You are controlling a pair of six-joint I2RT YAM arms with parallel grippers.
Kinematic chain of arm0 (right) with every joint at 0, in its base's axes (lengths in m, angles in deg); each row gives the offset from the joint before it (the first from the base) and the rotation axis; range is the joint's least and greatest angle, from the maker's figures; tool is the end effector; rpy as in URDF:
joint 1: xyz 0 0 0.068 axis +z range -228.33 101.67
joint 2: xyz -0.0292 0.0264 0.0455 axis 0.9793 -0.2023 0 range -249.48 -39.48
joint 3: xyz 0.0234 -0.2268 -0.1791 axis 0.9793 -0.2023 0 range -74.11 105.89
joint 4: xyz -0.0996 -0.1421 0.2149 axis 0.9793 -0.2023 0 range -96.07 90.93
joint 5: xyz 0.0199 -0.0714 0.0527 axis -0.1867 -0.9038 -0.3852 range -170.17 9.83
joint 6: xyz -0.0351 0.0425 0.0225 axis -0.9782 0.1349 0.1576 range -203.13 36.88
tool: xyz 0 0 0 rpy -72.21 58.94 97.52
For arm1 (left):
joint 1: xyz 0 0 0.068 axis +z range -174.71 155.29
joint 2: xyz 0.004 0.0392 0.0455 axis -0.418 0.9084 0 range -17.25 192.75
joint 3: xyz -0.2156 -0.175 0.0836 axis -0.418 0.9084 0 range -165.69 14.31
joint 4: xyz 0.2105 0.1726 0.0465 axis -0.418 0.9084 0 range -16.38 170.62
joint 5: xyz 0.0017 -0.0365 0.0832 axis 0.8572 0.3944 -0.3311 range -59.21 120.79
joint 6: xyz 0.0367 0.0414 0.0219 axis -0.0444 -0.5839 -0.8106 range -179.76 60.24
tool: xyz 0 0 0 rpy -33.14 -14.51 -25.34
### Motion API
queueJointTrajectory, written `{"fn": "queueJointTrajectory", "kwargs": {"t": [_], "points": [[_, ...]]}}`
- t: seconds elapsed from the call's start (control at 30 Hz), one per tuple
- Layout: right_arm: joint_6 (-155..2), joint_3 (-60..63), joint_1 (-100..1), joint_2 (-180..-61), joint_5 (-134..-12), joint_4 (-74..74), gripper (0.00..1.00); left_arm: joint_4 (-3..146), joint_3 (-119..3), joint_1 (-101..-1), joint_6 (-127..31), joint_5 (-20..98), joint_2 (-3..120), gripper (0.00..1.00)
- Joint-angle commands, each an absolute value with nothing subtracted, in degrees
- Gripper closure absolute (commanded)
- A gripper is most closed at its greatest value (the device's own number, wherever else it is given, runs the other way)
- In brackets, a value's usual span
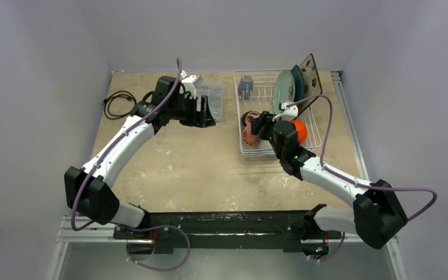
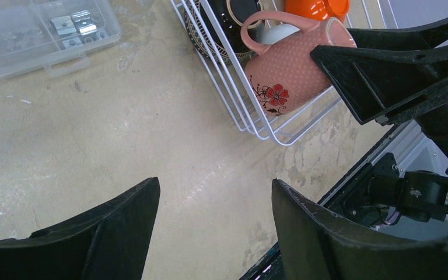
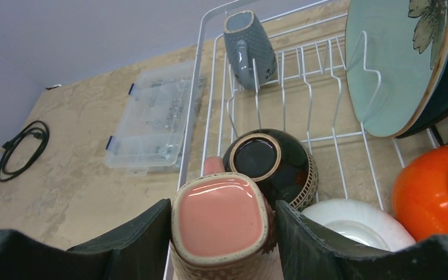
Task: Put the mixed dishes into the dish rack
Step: Pick up the cup from the dish rack.
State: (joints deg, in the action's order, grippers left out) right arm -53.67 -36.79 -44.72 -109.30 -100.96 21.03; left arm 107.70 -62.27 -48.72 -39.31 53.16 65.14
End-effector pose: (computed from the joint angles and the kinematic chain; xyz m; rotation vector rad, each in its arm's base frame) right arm 0.2476 0.1459 0.2637 0.1976 1.7862 0.4695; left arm 0.3000 -0.1518 0.3527 0.2886 2.3304 -0.8415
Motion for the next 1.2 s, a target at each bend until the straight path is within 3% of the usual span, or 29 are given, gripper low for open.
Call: {"fn": "queueJointTrajectory", "kwargs": {"t": [0.0,0.37,1.17], "points": [[-52.5,-35.0,-41.6,-109.0,-110.3,24.6,1.00,105.8,-62.2,-48.4,-38.8,54.4,63.9,0.31],[-52.7,-37.4,-30.2,-117.0,-130.5,29.4,1.00,105.8,-62.2,-48.4,-38.8,54.3,63.9,0.31],[-61.9,-40.1,-27.6,-119.7,-136.1,30.3,1.00,105.6,-62.2,-48.4,-38.5,55.0,64.4,0.31]]}}
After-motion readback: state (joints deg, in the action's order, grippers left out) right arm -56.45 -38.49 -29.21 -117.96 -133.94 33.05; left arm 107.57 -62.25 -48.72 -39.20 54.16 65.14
